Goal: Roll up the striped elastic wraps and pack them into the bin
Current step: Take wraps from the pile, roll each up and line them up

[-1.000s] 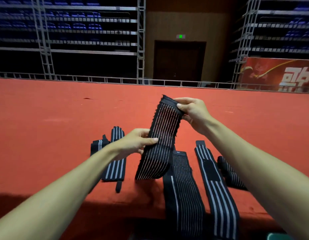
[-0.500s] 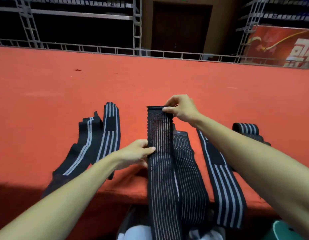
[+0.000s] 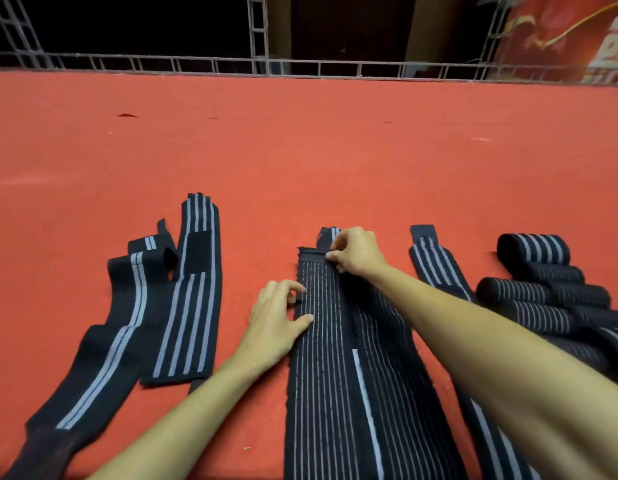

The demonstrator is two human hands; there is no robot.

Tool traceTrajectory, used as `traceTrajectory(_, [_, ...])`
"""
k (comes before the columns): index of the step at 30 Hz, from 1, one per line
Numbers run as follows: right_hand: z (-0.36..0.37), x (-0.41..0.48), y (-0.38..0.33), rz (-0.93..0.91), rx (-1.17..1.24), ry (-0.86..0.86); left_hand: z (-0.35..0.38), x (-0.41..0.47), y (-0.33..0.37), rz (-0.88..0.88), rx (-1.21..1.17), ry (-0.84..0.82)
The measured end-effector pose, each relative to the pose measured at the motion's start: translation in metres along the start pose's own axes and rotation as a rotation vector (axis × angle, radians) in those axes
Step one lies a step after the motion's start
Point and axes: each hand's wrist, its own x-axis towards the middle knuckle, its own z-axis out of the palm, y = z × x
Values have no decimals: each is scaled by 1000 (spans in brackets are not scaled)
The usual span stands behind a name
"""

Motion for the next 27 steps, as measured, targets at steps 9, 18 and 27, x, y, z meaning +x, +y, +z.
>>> traceTrajectory(9, [-27,-9,57,51,-70,72,25,14,37,65,-66,-123])
traceTrajectory(18, [-35,-24,81,-46,-68,109,38,7,43,97,161,-17])
traceTrajectory(27, [-115,-91,17,-88,851,29,23,-1,90,-93,-21,-344])
